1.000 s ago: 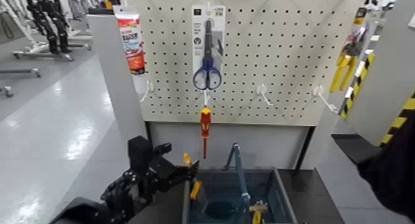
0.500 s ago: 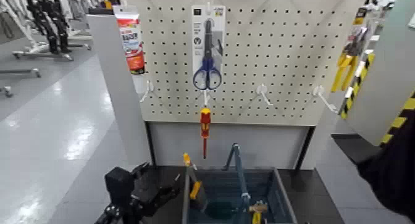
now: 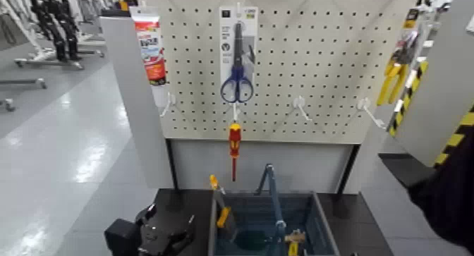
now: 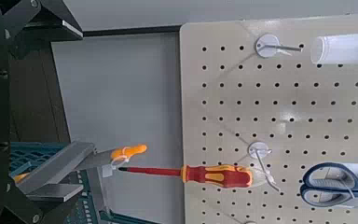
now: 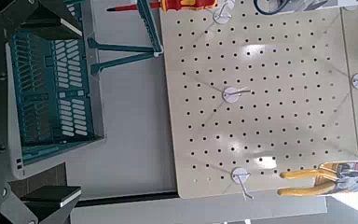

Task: Put the yellow paint brush into the crate.

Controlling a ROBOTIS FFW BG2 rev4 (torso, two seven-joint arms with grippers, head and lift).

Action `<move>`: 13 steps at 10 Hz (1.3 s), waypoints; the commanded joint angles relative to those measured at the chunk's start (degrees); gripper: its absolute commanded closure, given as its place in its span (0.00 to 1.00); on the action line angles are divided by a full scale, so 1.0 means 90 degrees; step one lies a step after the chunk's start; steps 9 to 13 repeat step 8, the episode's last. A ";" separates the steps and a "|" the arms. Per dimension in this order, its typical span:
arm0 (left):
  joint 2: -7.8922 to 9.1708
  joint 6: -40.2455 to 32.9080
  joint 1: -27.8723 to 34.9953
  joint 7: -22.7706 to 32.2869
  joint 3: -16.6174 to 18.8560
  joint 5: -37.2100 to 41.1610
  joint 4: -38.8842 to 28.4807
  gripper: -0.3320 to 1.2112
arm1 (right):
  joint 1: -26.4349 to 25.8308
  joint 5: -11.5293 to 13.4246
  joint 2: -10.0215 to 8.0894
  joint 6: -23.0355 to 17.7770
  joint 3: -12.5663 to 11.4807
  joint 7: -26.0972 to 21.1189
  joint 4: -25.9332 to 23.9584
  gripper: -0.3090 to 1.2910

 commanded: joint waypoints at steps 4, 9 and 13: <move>-0.0019 -0.0910 0.0630 0.0796 -0.0003 -0.0461 -0.0149 0.32 | 0.0020 0.0094 0.0015 -0.0020 -0.0027 -0.0010 -0.0028 0.27; 0.0011 -0.0968 0.0581 0.0757 -0.0052 -0.0529 -0.0139 0.32 | -0.0009 0.0182 0.0005 0.0038 -0.0027 -0.0040 -0.0038 0.27; 0.0011 -0.0968 0.0581 0.0757 -0.0052 -0.0529 -0.0139 0.32 | -0.0009 0.0182 0.0005 0.0038 -0.0027 -0.0040 -0.0038 0.27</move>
